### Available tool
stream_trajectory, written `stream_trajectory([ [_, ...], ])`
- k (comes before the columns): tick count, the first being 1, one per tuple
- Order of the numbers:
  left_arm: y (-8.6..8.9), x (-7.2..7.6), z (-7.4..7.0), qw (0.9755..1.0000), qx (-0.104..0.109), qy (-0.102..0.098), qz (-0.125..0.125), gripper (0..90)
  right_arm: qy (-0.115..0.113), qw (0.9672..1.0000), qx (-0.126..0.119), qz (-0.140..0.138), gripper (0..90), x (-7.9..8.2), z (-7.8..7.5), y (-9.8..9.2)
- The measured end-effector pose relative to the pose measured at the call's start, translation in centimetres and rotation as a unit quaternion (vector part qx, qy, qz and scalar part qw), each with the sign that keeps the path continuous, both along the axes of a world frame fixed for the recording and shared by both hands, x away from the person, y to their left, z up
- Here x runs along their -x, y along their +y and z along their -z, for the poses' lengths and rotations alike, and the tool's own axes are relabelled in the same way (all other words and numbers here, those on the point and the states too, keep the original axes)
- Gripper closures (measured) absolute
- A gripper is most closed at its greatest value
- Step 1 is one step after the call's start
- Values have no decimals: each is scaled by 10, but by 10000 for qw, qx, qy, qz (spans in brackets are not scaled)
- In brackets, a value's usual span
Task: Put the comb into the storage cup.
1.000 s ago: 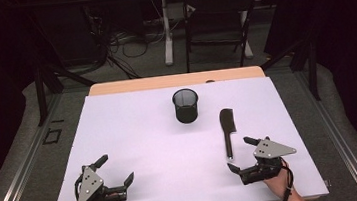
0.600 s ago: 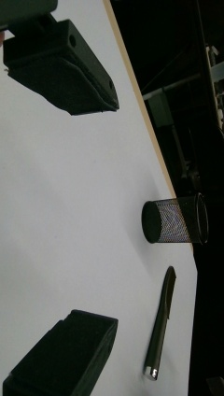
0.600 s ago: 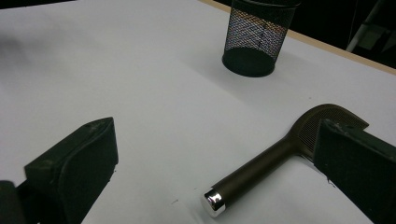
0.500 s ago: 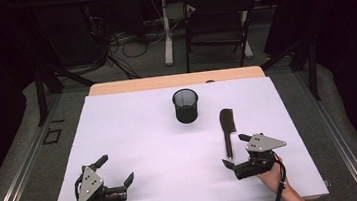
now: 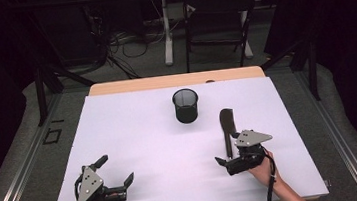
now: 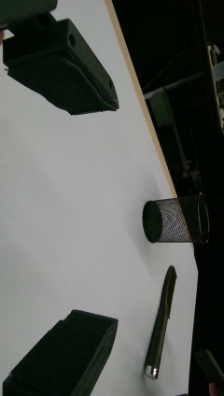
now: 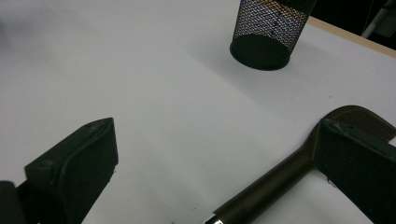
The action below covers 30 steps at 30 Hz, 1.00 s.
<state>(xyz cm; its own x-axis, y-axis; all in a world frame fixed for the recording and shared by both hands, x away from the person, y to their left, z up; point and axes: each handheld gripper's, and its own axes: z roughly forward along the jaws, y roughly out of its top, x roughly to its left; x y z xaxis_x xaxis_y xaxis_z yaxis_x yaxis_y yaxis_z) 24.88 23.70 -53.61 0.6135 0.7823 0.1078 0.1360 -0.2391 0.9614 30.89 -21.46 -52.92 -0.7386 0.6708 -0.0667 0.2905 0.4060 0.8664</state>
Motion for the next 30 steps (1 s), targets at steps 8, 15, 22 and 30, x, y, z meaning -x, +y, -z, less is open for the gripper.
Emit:
stream_trajectory([
  [8, 1, 0, 0, 10000, 18, 16, 30, 0, 77, 9999, 113, -25, 7, -11, 4, 9],
  [15, 1, 0, 0, 10000, 16, 33, 41, 0, 122, 9997, 206, -7, 200, -14, 5, 13],
  [22, 1, -1, 0, 10000, 40, 43, 49, 0, 253, 9993, 284, -7, 594, -14, 7, 12],
  [30, 1, 0, 0, 10000, 25, 49, 56, 0, 351, 9976, 602, -27, 898, -12, 11, 13],
])
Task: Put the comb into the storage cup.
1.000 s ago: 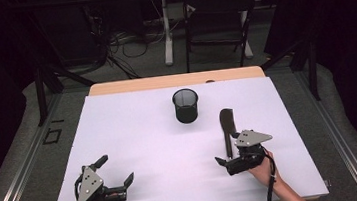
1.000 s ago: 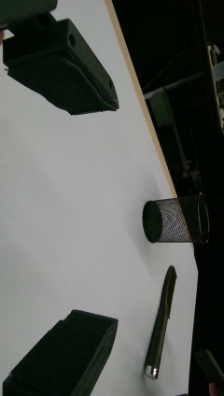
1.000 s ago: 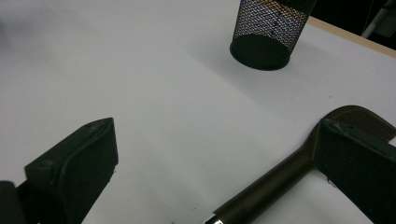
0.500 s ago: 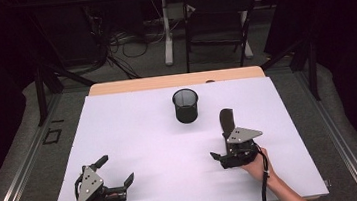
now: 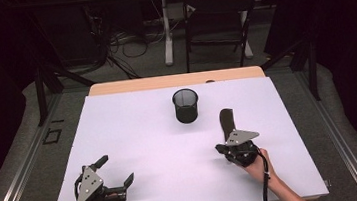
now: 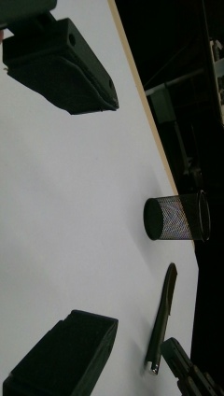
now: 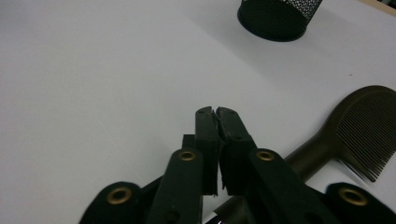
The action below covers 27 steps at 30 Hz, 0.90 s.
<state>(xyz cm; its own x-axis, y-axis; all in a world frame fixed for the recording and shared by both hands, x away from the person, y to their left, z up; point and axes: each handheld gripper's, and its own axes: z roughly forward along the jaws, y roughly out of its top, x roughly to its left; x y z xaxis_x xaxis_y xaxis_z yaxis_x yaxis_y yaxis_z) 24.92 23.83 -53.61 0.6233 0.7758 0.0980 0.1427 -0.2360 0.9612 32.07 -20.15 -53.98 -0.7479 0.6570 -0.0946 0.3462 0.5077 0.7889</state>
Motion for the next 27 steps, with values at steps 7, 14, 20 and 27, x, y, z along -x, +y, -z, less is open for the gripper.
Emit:
stream_trajectory([
  [7, 0, 0, 0, 10000, -25, 15, 14, 0, 162, 9997, 166, 22, 900, 4, 3, -4],
  [14, 0, 0, 0, 10000, -53, 13, 12, 0, 328, 9987, 396, 17, 900, 4, 8, -6],
  [20, 0, 0, 0, 10000, -66, 17, 7, 0, 369, 9980, 505, 62, 900, 5, 8, -6],
  [27, 0, 0, 0, 10000, -75, 18, 13, 0, 443, 9974, 564, 94, 900, 6, 8, -9],
])
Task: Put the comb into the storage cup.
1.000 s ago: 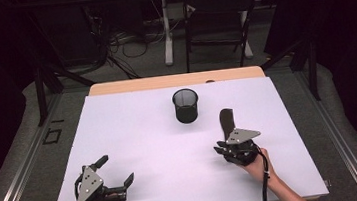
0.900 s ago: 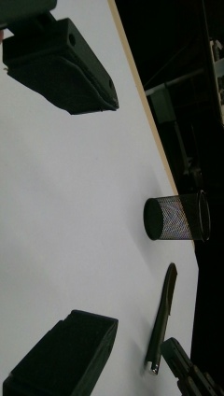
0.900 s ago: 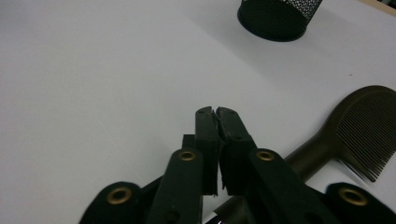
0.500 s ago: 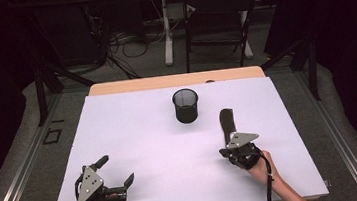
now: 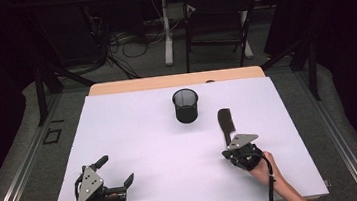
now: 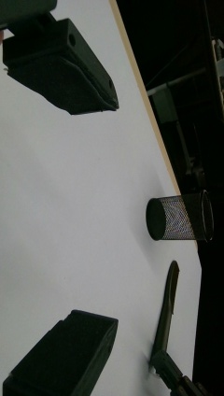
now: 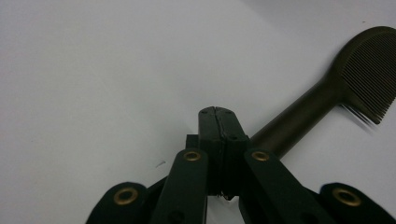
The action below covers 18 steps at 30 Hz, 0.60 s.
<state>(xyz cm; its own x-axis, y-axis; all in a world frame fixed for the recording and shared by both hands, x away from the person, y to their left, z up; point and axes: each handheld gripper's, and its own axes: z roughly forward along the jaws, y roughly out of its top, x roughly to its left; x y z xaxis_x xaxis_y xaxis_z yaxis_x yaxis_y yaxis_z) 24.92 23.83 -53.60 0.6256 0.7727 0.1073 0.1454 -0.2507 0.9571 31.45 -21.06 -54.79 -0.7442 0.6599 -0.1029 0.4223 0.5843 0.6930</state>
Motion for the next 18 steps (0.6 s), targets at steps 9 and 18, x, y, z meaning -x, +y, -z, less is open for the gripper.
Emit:
stream_trajectory([
  [9, 0, 0, 0, 10000, 5, 4, -17, 0, 69, 9999, 28, 119, 900, 1, -1, -6],
  [18, 0, 0, 0, 10000, 0, 22, -11, 0, 108, 9996, 70, 252, 900, 1, -3, -14],
])
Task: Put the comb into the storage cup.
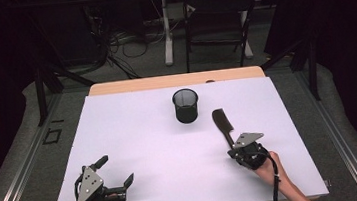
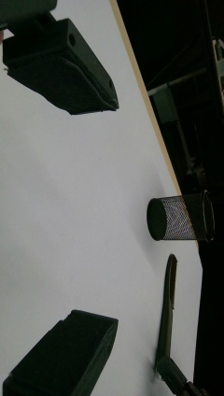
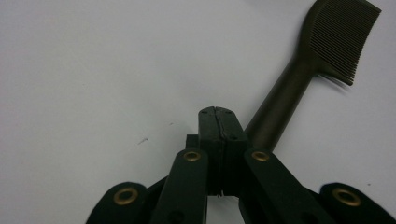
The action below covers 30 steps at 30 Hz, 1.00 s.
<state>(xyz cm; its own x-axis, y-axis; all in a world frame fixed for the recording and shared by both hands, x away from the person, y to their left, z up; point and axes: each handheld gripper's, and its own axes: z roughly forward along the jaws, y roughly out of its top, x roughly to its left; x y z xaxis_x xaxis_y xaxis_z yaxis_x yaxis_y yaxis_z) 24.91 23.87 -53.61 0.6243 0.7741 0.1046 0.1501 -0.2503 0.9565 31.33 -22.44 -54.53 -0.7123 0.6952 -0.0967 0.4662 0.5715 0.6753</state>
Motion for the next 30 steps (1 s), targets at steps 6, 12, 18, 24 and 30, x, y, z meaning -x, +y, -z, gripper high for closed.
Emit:
stream_trajectory([
  [6, 0, 0, 0, 10000, -2, -4, 0, 0, 15, 9999, 34, 121, 900, -1, -1, -5],
  [12, 0, 0, 0, 10000, 3, 2, -1, 0, 32, 9997, 53, 236, 900, -1, -1, -9],
  [18, 0, 0, 0, 10000, -13, -4, 11, 0, 24, 9994, 100, 334, 900, -2, -1, -13],
  [24, 0, -1, 0, 10000, -11, 1, 9, 0, -12, 9989, 146, 442, 900, -4, -2, -17],
  [30, 0, 0, 0, 10000, -14, -6, 8, 0, -60, 9984, 193, 526, 900, -4, -3, -19],
])
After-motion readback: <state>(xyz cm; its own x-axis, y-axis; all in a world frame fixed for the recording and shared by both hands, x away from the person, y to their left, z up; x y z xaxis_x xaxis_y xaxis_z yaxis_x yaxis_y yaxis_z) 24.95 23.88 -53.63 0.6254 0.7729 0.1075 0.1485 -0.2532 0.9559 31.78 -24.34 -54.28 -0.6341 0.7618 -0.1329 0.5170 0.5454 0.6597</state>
